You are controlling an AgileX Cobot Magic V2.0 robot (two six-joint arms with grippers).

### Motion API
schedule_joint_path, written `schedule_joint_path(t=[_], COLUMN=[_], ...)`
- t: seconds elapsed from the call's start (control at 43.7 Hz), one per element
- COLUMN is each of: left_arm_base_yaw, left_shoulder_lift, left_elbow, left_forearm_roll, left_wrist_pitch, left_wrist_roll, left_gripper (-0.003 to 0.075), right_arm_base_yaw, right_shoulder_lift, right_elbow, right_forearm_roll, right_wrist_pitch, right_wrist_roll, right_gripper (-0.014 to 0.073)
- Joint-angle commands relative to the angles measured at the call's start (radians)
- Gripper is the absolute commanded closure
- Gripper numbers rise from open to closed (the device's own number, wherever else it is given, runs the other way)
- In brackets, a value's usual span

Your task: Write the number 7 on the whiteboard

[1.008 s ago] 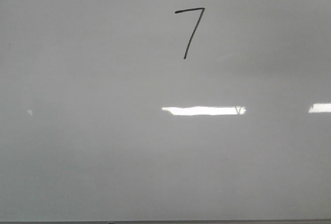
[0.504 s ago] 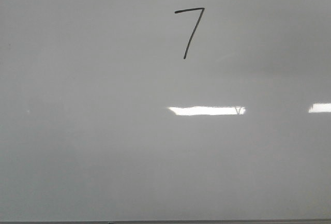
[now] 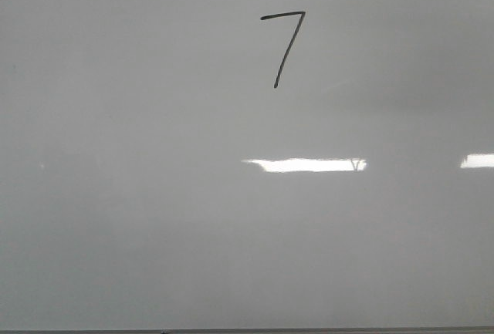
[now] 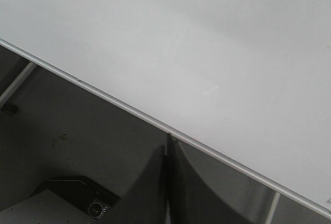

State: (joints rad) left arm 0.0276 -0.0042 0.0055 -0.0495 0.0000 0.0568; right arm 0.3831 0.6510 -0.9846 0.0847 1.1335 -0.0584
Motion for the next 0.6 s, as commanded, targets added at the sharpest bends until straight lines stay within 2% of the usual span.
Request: schedule_joint_path(t=[0.0, 0.069, 0.16, 0.389, 0.573], left_arm_base_yaw=[-0.001, -0.001, -0.001, -0.001, -0.001], left_shoulder_lift=[-0.017, -0.017, -0.015, -0.015, -0.015], left_elbow=[0.003, 0.003, 0.003, 0.003, 0.003], left_forearm_roll=[-0.004, -0.004, -0.004, -0.004, -0.004], left_wrist_pitch=[-0.083, -0.083, -0.083, -0.083, -0.083], left_wrist_roll=[0.001, 0.001, 0.001, 0.001, 0.001], left_gripper=[0.0741, 0.0741, 0.0741, 0.0741, 0.0741], right_arm_base_yaw=[-0.008, -0.015, -0.100, -0.327, -0.405], right_shoulder_lift=[0.002, -0.011, -0.062, -0.311, -0.513], right_elbow=[-0.030, -0.016, 0.057, 0.403, 0.673], right_forearm_roll=[0.007, -0.008, -0.040, -0.041, -0.041], right_wrist_pitch=[-0.064, -0.073, -0.163, -0.589, -0.846], right_wrist_roll=[0.003, -0.007, -0.020, -0.020, -0.020], right_gripper=[0.0662, 0.0662, 0.0662, 0.0662, 0.0662])
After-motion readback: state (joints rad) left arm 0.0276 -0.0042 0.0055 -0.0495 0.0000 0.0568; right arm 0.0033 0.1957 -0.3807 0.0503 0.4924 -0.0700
